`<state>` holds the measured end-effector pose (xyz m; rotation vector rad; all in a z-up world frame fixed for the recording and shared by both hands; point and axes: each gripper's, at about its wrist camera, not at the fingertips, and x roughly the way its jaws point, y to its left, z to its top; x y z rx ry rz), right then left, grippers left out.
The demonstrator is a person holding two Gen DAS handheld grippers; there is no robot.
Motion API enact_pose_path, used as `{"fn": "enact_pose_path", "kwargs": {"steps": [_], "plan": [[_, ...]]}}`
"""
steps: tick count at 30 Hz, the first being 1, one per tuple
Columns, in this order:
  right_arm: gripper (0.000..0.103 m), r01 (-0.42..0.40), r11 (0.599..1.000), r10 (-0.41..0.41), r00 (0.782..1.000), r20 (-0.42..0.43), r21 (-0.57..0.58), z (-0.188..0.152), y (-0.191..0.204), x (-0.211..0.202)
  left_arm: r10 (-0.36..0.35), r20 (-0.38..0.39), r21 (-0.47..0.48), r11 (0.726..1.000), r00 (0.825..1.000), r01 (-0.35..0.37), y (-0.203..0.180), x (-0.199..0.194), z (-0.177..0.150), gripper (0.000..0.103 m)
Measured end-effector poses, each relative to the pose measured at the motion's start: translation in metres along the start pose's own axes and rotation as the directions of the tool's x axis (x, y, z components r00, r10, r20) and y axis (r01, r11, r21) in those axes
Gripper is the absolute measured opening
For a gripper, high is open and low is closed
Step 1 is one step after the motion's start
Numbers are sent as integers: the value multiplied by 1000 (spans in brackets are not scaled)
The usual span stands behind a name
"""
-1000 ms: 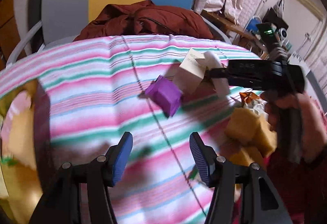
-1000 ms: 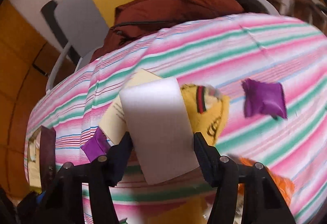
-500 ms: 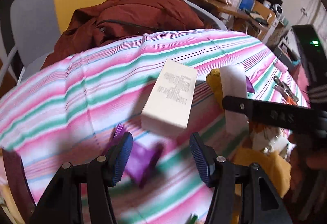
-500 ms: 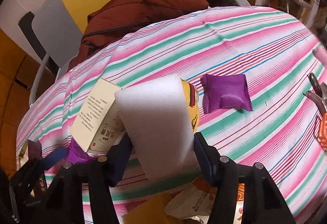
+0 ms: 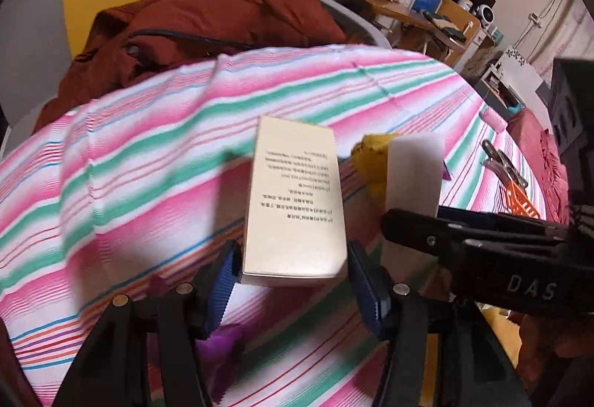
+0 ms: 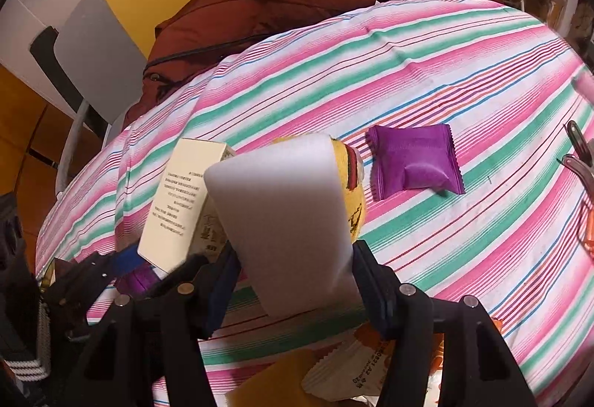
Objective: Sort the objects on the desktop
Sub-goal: 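Lift the white sponge and cream box and carry them toward the gold tray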
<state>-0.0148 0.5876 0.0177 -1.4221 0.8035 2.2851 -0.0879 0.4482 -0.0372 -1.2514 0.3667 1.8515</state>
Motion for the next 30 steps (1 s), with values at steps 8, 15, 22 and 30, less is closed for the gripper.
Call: {"fn": "enact_pose_path", "kwargs": {"steps": [8, 15, 22, 30], "plan": [[61, 0, 999, 0, 1000, 6, 33, 2, -6, -1, 38, 9, -26, 999, 999, -38, -4, 2, 7, 60], [61, -15, 1000, 14, 1000, 3, 26, 2, -3, 2, 11, 39, 8, 1000, 999, -11, 6, 1, -3, 55], [61, -34, 999, 34, 999, 13, -4, 2, 5, 1, 22, 113, 0, 1000, 993, -22, 12, -14, -31, 55], [61, -97, 995, 97, 995, 3, -9, 0, 10, 4, 73, 136, 58, 995, 988, -82, 1, -25, -87, 51]]}}
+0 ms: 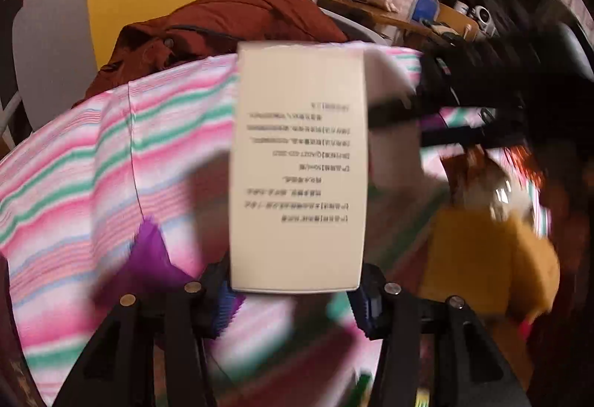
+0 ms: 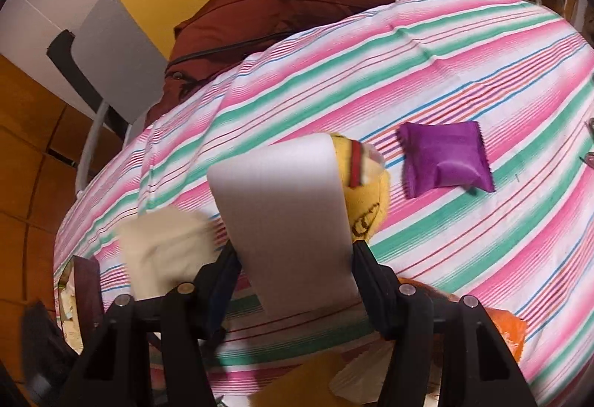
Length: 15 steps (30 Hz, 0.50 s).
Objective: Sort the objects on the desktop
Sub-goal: 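Lift the white sponge and cream box and carry them toward the gold tray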
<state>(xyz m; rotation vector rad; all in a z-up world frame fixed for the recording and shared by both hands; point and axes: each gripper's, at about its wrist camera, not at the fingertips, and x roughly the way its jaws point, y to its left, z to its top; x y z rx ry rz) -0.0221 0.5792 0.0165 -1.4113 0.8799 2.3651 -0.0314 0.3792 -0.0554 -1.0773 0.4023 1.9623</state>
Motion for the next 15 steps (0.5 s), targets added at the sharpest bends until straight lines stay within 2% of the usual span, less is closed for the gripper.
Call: {"fn": "enact_pose_path", "kwargs": {"steps": [2, 10, 15], "plan": [[61, -9, 1000, 9, 1000, -5, -8, -1, 3, 1, 10, 24, 22, 1000, 1000, -11, -4, -6, -13, 51], [61, -9, 999, 9, 1000, -12, -33, -5, 7, 5, -52, 112, -81, 995, 992, 61, 13, -37, -51, 51], [61, -10, 995, 10, 1000, 5, -95, -8, 22, 5, -75, 130, -140, 986, 989, 93, 20, -57, -70, 51]]}}
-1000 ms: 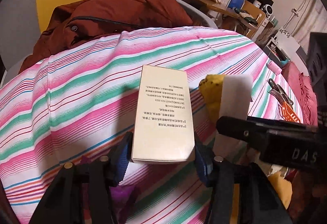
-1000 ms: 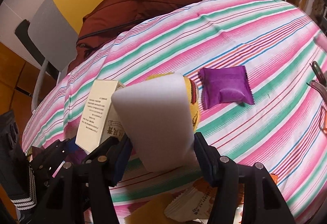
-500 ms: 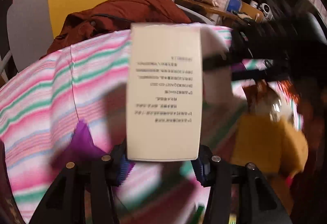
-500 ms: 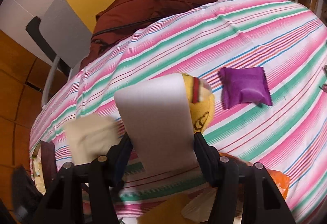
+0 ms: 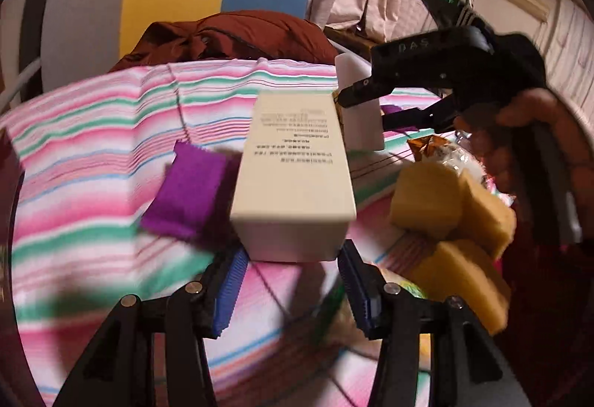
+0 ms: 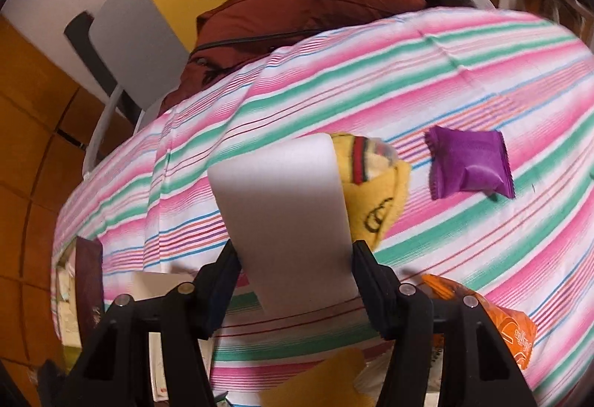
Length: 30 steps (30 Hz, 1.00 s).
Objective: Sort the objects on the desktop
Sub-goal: 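Lift the white sponge and cream box and carry them toward the gold tray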
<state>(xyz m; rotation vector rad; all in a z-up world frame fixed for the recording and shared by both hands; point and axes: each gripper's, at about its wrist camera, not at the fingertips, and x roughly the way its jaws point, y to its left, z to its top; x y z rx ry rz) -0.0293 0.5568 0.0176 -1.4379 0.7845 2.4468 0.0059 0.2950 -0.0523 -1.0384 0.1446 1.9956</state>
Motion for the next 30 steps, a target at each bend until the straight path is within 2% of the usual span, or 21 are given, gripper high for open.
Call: {"fn": "enact_pose_path", "kwargs": {"steps": [8, 14, 19, 26, 30], "plan": [[60, 2, 997, -4, 1000, -29, -83, -11, 19, 8, -19, 23, -81, 996, 1000, 21, 13, -30, -13, 51], [60, -57, 994, 53, 998, -42, -94, -18, 28, 6, -46, 33, -114, 992, 998, 50, 24, -54, -26, 51], [60, -168, 983, 159, 981, -111, -77, -30, 44, 12, -66, 59, -159, 984, 996, 75, 41, -86, -40, 50], [60, -200, 970, 180, 973, -142, -140, -54, 82, 4, -94, 92, -236, 965, 991, 113, 63, -114, -49, 50], [60, -222, 962, 199, 968, -150, -158, -64, 99, -4, -112, 124, -245, 959, 986, 140, 67, -128, -51, 50]]}}
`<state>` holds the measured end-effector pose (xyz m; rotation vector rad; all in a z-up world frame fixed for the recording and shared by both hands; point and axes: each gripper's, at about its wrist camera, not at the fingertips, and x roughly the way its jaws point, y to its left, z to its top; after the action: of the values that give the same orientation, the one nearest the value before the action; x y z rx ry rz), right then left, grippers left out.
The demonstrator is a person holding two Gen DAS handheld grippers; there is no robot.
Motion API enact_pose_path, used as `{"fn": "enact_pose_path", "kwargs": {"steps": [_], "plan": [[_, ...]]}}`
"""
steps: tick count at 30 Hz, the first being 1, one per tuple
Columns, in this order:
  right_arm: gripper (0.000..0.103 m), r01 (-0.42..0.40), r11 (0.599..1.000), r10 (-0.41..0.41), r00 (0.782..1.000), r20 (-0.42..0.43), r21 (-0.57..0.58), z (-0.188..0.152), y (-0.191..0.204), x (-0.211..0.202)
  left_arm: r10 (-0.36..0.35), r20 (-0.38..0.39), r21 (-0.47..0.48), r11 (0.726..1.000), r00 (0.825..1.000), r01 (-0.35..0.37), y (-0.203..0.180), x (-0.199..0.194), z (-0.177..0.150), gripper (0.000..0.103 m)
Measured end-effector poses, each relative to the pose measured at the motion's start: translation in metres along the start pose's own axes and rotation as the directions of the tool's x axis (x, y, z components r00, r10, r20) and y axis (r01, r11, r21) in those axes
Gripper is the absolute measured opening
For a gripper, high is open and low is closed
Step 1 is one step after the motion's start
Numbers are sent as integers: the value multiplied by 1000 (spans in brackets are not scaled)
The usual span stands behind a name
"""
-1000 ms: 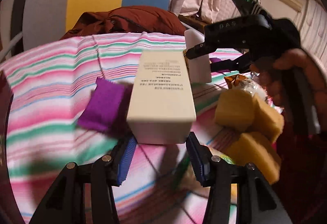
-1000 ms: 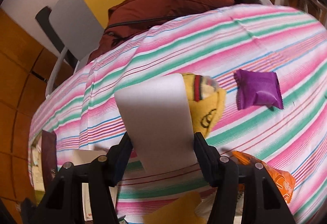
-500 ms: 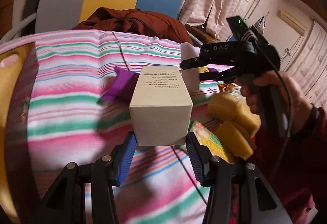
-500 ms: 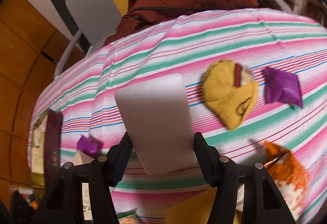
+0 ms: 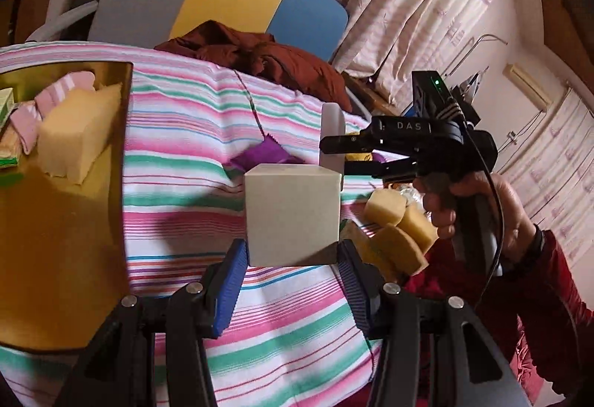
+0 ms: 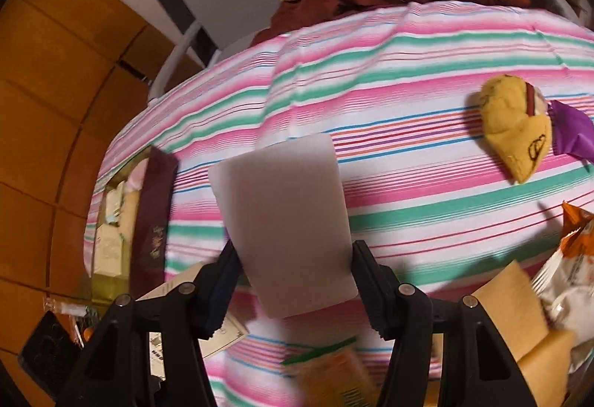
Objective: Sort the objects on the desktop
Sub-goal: 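Lift the white sponge and cream box and carry them toward the gold tray, then lower the white sponge and cream box into the gold tray, open both tools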
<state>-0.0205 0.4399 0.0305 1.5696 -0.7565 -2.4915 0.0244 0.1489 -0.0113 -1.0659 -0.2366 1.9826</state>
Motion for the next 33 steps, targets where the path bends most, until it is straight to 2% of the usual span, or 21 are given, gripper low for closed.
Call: {"fn": "enact_pose_path", "kwargs": {"steps": [2, 4, 6, 8, 11, 16, 18, 22, 27, 33], "plan": [[60, 1, 1000, -1, 1000, 8, -15, -3, 10, -4, 5, 14, 22, 1000, 1000, -5, -1, -7, -1, 50], [60, 12, 1000, -11, 1000, 16, -23, -5, 13, -6, 93, -22, 65, 994, 995, -92, -4, -2, -3, 50], [60, 8, 1000, -7, 1000, 23, -18, -7, 12, -6, 85, -34, 59, 995, 996, -83, -2, 0, -7, 51], [60, -12, 1000, 12, 1000, 29, 5, -8, 8, -4, 115, -42, 88, 990, 992, -111, -9, 3, -9, 51], [60, -46, 998, 45, 999, 27, 39, -11, 0, 4, 115, -122, 106, 989, 986, -102, -20, 17, -11, 59], [61, -43, 998, 43, 999, 5, 54, -14, -5, 11, 91, -235, 5, 996, 968, -92, -11, 46, -17, 59], [61, -44, 998, 44, 999, 13, 41, -14, -3, 10, 94, -250, -22, 995, 964, -102, -9, 52, -18, 57], [61, -33, 999, 33, 999, 14, 4, -15, 4, 9, 105, -203, 12, 994, 974, -105, -18, 48, -17, 51], [61, -16, 998, 17, 1000, 12, -59, -16, 15, 10, 94, -133, 42, 995, 987, -89, -27, 28, -13, 50], [61, -60, 995, 61, 998, 6, -78, -17, 32, 5, 100, -46, -28, 994, 994, -101, -9, -17, 0, 50]]}}
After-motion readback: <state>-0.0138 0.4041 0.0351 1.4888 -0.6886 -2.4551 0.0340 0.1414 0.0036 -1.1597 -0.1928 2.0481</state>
